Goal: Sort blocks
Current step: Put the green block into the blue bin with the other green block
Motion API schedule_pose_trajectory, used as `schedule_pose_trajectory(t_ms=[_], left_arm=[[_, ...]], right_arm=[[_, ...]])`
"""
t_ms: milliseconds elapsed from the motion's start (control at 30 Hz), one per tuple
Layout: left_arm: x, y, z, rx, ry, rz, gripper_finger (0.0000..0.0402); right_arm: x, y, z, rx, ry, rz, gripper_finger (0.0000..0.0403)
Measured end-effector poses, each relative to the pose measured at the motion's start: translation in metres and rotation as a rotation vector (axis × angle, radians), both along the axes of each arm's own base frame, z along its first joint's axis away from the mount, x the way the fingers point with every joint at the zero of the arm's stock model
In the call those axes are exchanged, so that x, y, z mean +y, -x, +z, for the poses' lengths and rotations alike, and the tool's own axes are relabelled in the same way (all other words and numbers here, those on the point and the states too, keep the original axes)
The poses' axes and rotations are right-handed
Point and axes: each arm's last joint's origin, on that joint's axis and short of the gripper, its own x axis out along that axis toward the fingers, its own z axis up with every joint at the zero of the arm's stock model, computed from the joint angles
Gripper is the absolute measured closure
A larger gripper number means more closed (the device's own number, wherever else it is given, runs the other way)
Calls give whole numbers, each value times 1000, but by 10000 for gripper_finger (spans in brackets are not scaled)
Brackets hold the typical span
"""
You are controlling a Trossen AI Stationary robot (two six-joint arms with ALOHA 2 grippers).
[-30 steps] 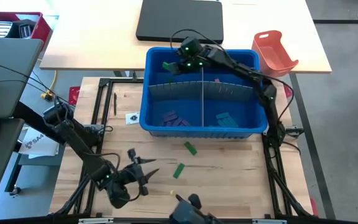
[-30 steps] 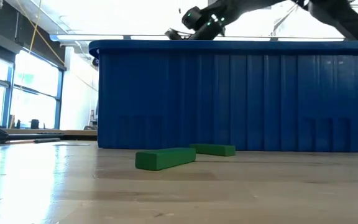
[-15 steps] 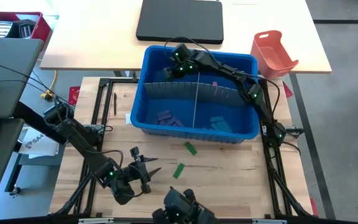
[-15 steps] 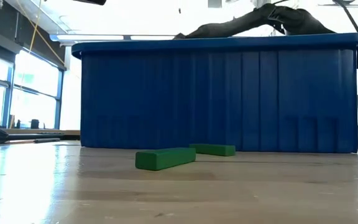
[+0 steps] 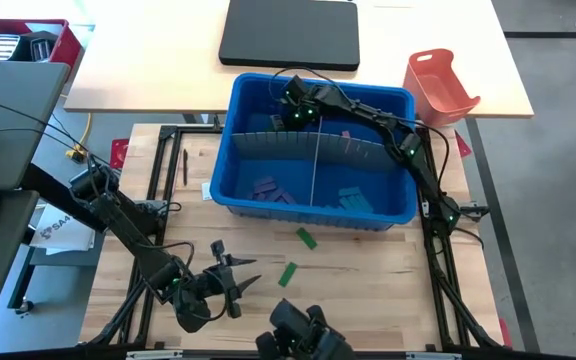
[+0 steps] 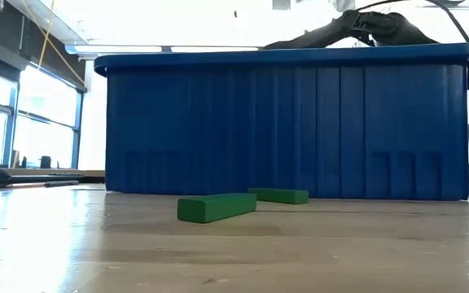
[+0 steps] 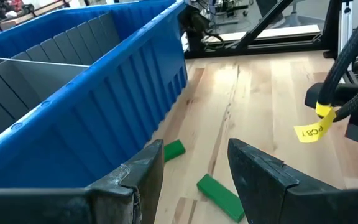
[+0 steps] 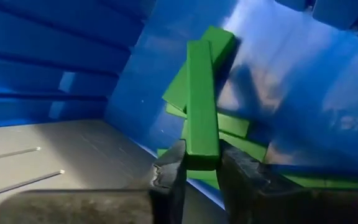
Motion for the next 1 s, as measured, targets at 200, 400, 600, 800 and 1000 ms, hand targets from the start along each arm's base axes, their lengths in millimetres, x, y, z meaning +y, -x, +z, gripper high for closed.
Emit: schedule_pose_trajectory(t_ms=[200, 400, 600, 800, 1000], left_arm=[[0, 0, 0, 0, 0, 0, 229], [-1, 0, 1, -8, 9, 0, 229], [-4, 3, 1, -16, 26, -10, 229], [-9, 8, 1, -20, 32, -27, 229], [-13, 14, 1, -31, 34, -28, 229]], right_arm=[[1, 1, -4, 43, 12, 3, 308], [5, -3, 8, 25, 70, 55, 305], [19, 3, 71, -36, 273, 107, 303], [80, 23, 162, -52, 602, 272, 303], [204, 38, 214, -72, 814, 705, 302]])
